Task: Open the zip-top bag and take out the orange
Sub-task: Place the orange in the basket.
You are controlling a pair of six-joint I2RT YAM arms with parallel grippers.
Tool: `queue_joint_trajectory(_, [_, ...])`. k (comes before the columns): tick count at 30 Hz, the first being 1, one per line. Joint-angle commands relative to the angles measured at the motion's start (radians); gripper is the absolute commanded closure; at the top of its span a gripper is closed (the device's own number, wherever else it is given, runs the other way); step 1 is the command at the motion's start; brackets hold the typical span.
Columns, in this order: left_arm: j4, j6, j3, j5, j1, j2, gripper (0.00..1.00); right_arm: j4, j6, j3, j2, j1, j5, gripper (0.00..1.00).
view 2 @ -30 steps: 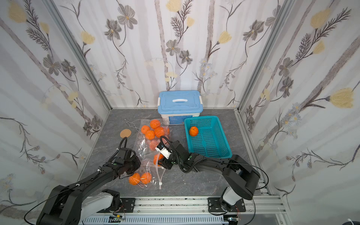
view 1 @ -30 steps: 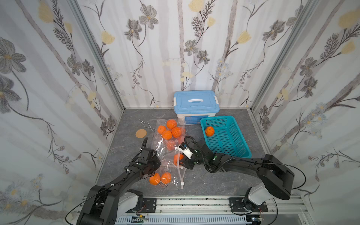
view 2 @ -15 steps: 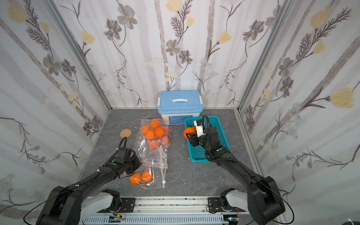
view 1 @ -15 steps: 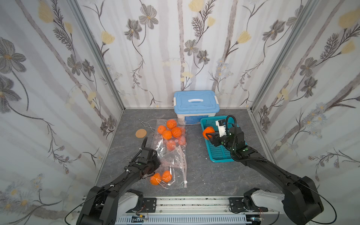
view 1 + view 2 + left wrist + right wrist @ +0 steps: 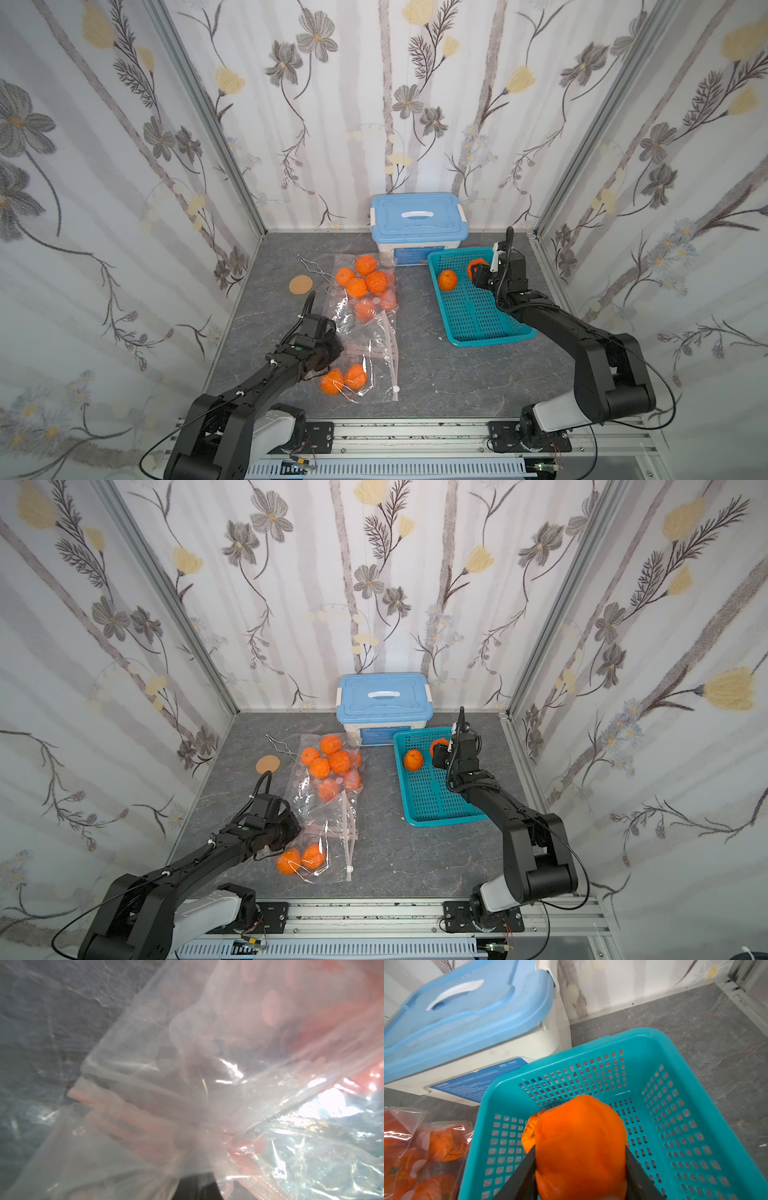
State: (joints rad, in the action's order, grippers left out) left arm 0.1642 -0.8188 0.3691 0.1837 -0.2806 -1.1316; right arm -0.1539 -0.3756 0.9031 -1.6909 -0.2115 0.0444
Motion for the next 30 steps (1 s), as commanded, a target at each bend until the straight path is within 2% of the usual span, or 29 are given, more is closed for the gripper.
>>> queue_joint_trajectory(1, [0.009, 0.003, 0.008, -0.010, 0.001, -0.005, 1.00, -0.011, -0.061, 0.055, -0.065, 0.015, 0.027, 0.56])
queue_joint_trajectory(11, [0.008, 0.001, 0.006, -0.010, 0.001, -0.002, 1.00, 0.009, -0.118, 0.202, -0.256, 0.009, -0.041, 0.53])
queue_joint_trajectory(19, [0.007, 0.001, 0.007, -0.010, 0.001, -0.005, 1.00, 0.020, -0.145, 0.228, -0.320, -0.002, -0.038, 0.50])
queue_joint_trajectory(25, [0.007, 0.003, 0.004, -0.009, 0.001, -0.005, 1.00, 0.038, -0.144, 0.248, -0.355, -0.013, -0.035, 0.42])
queue_joint_trajectory(30, [0.008, 0.001, 0.004, -0.007, 0.001, -0.006, 1.00, 0.059, -0.143, 0.270, -0.365, -0.013, -0.029, 0.29])
